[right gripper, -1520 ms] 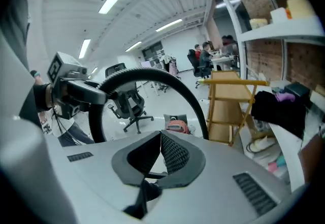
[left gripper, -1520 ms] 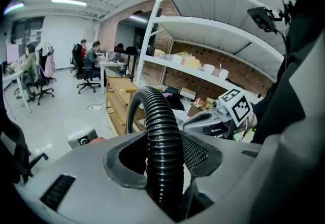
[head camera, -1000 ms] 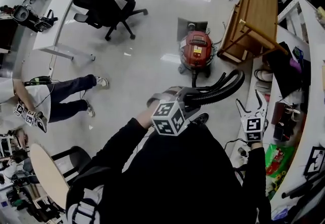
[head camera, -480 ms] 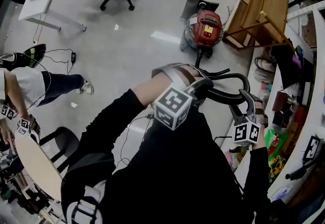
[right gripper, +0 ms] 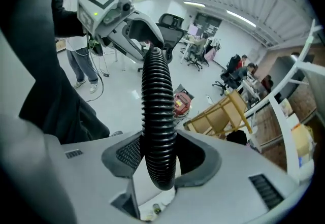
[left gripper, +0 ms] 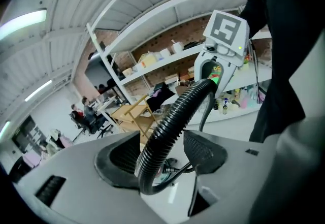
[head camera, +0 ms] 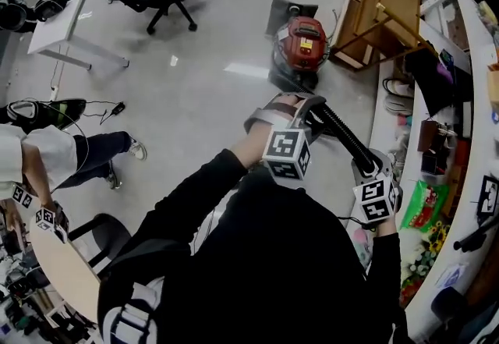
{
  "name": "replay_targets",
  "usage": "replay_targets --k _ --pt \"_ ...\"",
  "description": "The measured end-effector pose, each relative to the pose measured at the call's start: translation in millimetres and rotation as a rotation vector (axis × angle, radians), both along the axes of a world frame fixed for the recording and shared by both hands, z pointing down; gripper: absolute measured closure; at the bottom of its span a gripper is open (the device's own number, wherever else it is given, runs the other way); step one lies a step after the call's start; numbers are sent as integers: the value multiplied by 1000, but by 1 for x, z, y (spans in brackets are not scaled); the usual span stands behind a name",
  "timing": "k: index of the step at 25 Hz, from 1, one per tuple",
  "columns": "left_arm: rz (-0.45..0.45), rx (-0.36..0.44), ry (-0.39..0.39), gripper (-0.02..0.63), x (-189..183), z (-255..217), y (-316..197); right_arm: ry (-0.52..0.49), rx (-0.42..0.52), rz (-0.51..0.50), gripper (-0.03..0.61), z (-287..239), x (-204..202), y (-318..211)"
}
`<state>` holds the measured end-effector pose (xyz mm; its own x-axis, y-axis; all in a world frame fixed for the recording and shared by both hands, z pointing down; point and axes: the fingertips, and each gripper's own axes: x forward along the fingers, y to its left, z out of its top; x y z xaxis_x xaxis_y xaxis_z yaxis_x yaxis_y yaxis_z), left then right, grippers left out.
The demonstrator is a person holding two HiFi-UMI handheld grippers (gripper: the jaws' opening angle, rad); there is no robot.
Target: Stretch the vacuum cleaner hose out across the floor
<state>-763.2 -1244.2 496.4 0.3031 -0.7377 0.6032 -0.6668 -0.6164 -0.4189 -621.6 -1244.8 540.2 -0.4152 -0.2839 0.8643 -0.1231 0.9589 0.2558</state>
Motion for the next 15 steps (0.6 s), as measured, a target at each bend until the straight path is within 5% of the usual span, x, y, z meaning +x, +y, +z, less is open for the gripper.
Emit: replay_targets --k 2,4,8,10,12,15 --pt "-118 -7 24 348 5 -2 8 13 -63 66 393 10 31 7" --pt "-265 -73 186 348 6 1 25 11 -130 154 393 26 69 16" --pt "-487 -378 968 348 64 6 62 -62 -278 322 393 52 142 40" --pt "-499 -527 1246 348 124 13 77 -126 -373 388 393 61 162 60" --pt "-468 -658 1330 342 193 29 88 -196 -480 466 393 67 176 81" --pt "-426 -783 1309 274 278 53 93 -290 -620 556 393 73 190 109"
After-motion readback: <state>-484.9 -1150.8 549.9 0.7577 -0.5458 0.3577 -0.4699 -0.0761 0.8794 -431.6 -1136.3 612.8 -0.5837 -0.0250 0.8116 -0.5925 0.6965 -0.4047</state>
